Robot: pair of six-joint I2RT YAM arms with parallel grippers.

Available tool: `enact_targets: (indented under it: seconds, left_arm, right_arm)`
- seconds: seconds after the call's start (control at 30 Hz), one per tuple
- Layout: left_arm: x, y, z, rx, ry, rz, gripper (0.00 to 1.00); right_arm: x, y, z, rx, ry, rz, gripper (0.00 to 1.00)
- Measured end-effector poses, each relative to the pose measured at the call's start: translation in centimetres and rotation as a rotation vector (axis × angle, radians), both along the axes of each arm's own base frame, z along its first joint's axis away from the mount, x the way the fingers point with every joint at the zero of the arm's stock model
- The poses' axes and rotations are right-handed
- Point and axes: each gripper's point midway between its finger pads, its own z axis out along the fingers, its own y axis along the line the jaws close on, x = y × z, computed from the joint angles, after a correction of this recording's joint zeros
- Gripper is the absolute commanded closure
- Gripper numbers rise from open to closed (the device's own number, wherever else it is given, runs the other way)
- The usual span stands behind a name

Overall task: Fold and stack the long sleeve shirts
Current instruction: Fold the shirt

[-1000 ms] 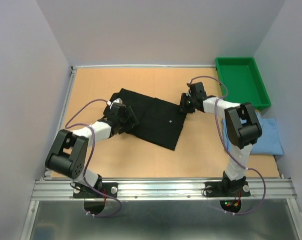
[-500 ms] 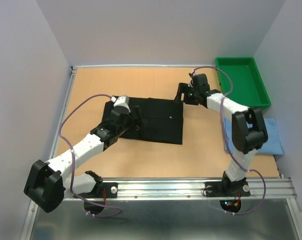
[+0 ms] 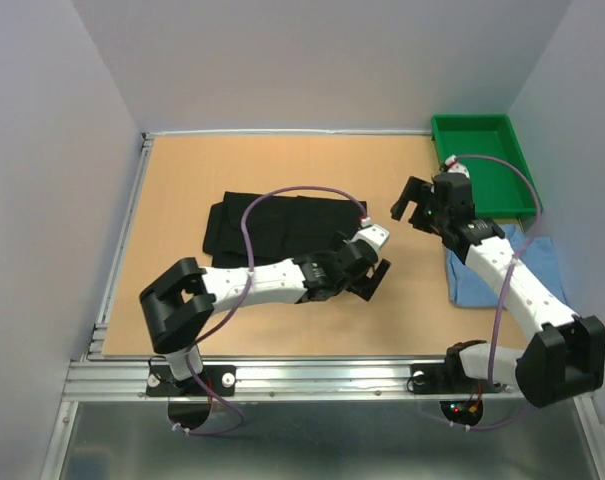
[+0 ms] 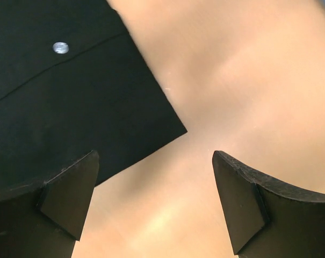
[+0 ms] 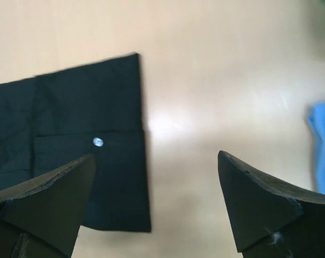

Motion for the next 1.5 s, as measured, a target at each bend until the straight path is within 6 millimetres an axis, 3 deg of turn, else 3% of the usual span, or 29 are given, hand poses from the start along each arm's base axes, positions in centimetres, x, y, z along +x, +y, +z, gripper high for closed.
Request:
enact_targets:
  seconds: [0.2, 0.47, 0.6, 0.83, 0.93, 1.0, 1.03, 1.33, 1.5]
  left_arm:
    - [-0.6, -2.4, -4.8, 0.16, -0.035, -0.049, 0.08]
    - [-0.4, -2.2, -9.0, 0.293, -0.059, -0.053, 0.2]
    - [0.0, -2.1, -8.8, 0.31, -0.082, -0.043, 0.26]
    - [0.3, -2.3, -9.2, 0.315, -0.097, -0.026, 0.52]
    - [0.3, -2.7, -9.4, 0.313, -0.106, -0.018, 0.69]
    - [0.5, -2.9, -9.5, 0.313, -0.115, -0.01, 0.93]
    - [0.6, -3.0, -9.4, 0.307, -0.116, -0.006, 1.0]
    - [2.4, -1.7, -9.5, 0.278, -0.095, 0.057, 1.0]
    - [2.5, -0.5, -8.5, 0.221, -0.041, 0.078, 1.0]
  right_arm:
    - [-4.9, -3.1, -2.2, -0.006, 0.054, -0.126, 0.0]
    - [-7.3, -3.7, -3.9, 0.017, 0.088, -0.169, 0.0]
    - [-7.9, -3.8, -4.9, 0.019, 0.12, -0.175, 0.0]
    - [-8.0, -3.4, -5.0, 0.033, 0.129, -0.158, 0.0]
    - [-8.1, -3.1, -5.1, 0.041, 0.137, -0.145, 0.0]
    - [-8.1, -2.8, -5.3, 0.05, 0.148, -0.131, 0.0]
    - [-8.1, -2.7, -5.4, 0.052, 0.151, -0.128, 0.0]
    - [-7.7, -1.5, -5.9, 0.102, 0.174, -0.094, 0.0]
    - [-7.0, 0.2, -7.4, 0.165, 0.23, -0.058, 0.0]
